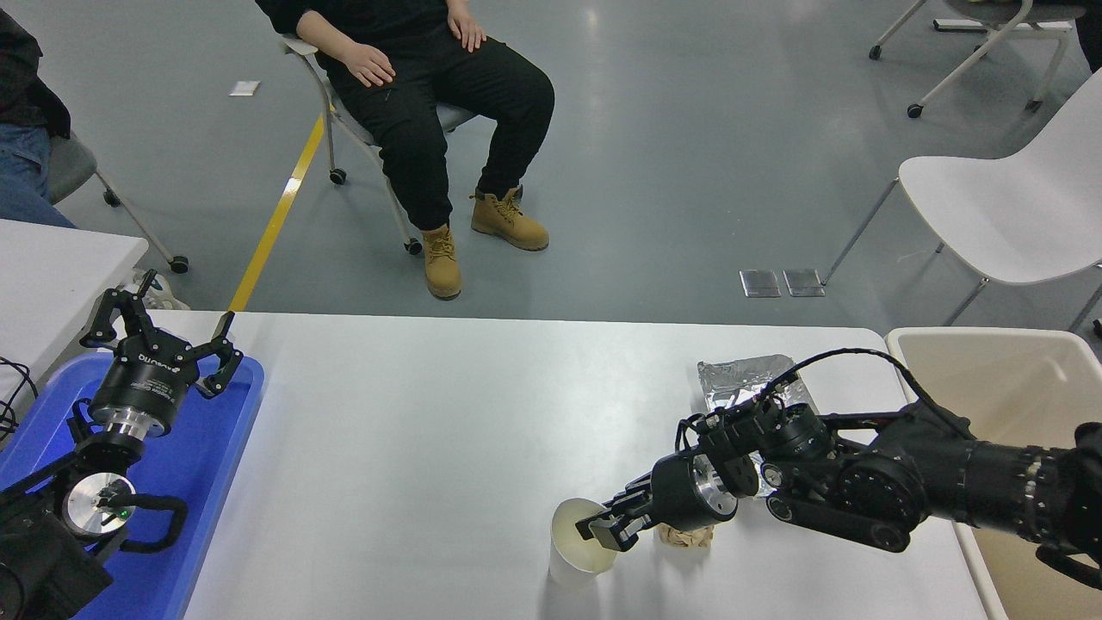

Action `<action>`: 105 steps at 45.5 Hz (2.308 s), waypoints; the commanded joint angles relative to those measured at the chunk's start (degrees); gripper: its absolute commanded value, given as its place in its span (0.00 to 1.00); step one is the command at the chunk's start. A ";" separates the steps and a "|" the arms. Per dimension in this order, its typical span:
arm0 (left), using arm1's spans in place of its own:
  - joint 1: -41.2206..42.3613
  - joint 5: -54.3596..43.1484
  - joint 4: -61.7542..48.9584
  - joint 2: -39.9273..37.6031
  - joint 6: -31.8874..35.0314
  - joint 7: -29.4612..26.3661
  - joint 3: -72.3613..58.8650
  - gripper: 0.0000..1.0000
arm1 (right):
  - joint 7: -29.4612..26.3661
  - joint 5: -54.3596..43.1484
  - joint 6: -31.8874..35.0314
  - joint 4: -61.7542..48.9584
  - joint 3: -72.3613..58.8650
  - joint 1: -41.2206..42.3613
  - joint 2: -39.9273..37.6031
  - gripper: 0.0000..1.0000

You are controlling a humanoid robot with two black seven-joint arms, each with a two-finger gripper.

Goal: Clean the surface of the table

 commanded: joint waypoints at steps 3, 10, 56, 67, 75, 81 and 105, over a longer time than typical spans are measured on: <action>0.00 0.00 0.00 -0.03 0.00 -0.02 0.00 1.00 | 0.09 -0.06 -0.01 -0.22 0.60 0.24 0.07 0.00; 0.00 0.00 0.00 -0.03 0.00 -0.02 0.00 1.00 | 0.26 0.64 -0.01 -0.22 4.82 2.08 -0.19 0.00; 0.00 0.00 0.00 -0.03 0.00 -0.02 0.00 1.00 | 0.00 53.45 0.08 -59.71 14.84 4.99 -8.63 0.00; 0.00 0.00 0.00 0.06 0.00 -0.02 0.00 1.00 | -0.88 59.17 -0.01 -66.31 14.84 0.24 -10.74 0.00; 0.00 0.00 0.00 0.06 0.00 0.07 0.00 1.00 | -3.42 59.88 -0.18 -69.12 15.19 -3.80 -11.88 0.00; 0.00 0.00 0.00 0.06 0.00 -0.02 0.00 1.00 | -5.97 59.96 -0.36 -70.35 15.63 -6.44 -12.58 0.00; 0.00 0.00 0.00 -0.03 0.00 -0.02 0.00 1.00 | -11.07 61.81 -2.03 -71.50 14.23 -16.28 -16.10 0.00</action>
